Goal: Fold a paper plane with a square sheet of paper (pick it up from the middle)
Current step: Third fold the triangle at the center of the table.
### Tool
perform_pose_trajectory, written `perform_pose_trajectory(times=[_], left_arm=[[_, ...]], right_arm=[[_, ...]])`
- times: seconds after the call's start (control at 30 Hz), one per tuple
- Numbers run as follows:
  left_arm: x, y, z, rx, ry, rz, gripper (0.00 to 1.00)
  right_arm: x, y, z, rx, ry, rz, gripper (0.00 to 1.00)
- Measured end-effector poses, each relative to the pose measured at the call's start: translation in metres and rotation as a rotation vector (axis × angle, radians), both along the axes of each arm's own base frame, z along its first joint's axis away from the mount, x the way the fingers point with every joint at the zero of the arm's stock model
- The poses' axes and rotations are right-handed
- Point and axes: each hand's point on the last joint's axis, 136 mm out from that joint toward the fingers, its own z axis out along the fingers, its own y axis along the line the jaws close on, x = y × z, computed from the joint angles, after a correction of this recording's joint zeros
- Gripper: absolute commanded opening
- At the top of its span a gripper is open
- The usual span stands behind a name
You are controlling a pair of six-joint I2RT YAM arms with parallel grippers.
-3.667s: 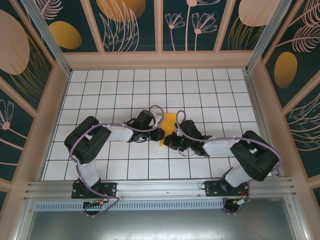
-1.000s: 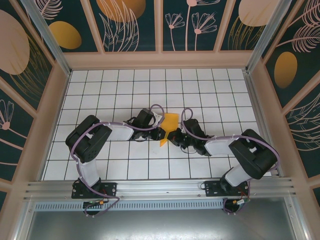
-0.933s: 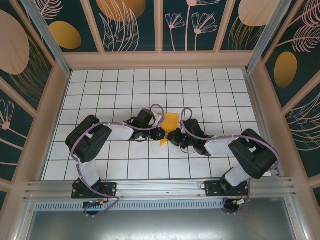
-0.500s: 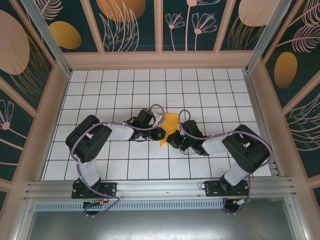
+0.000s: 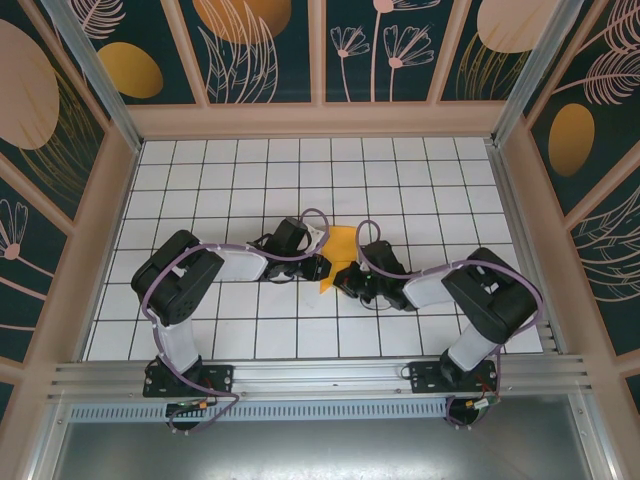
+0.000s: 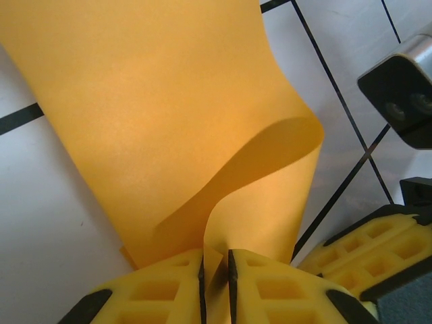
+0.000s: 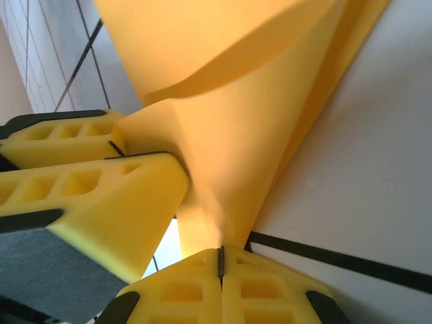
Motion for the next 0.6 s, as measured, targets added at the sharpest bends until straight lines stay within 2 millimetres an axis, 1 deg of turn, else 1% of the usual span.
perform_pose_trajectory(times=[0.17,0.3,0.37,0.53,0.6], left_arm=[[0.0,0.0,0.0,0.001,0.001,0.0,0.19],[0.0,0.0,0.0,0.002,0.001,0.0,0.19],[0.0,0.0,0.0,0.002,0.001,0.0,0.19],[0.0,0.0,0.0,0.003,-0.001,-0.002,0.19],[0.0,0.0,-0.001,0.004,-0.003,-0.004,0.19]], right_arm=[[0.009,-0.001,0.021,0.031,-0.055,-0.008,0.0],[0.017,-0.006,0.023,0.035,-0.063,-0.025,0.0],[0.019,-0.007,0.019,0.032,-0.06,-0.03,0.0],[0.017,-0.01,-0.001,-0.005,-0.018,-0.031,0.0],[0.017,-0.01,-0.004,-0.01,-0.013,-0.031,0.0]])
